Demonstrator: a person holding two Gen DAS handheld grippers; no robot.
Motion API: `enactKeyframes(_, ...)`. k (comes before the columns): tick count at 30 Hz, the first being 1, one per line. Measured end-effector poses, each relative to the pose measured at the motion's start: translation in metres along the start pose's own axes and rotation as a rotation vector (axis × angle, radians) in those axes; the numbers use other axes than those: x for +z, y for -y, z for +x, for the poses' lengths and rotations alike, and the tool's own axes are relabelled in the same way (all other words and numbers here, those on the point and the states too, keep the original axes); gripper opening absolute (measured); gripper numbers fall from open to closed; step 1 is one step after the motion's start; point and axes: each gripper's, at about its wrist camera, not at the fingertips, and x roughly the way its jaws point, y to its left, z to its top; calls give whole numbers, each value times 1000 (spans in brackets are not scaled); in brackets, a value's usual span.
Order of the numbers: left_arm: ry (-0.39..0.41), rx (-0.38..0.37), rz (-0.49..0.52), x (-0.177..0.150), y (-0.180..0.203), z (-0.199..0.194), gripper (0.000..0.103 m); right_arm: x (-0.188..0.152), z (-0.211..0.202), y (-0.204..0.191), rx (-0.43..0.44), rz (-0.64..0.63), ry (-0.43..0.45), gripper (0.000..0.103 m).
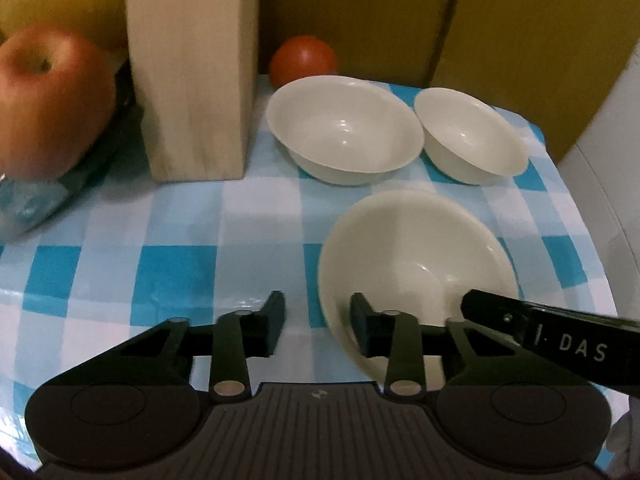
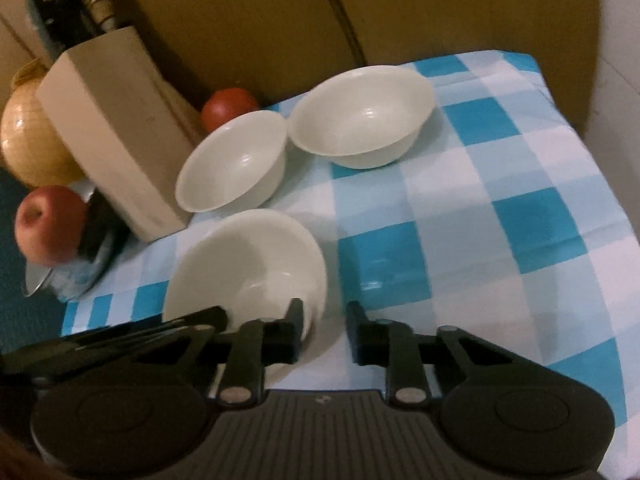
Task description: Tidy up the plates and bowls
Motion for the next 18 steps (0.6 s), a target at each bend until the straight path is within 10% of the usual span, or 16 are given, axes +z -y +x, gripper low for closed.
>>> enactKeyframes(18, -13, 28, 11, -32, -26, -39, 40, -27, -10, -38, 105, -51, -64, 12)
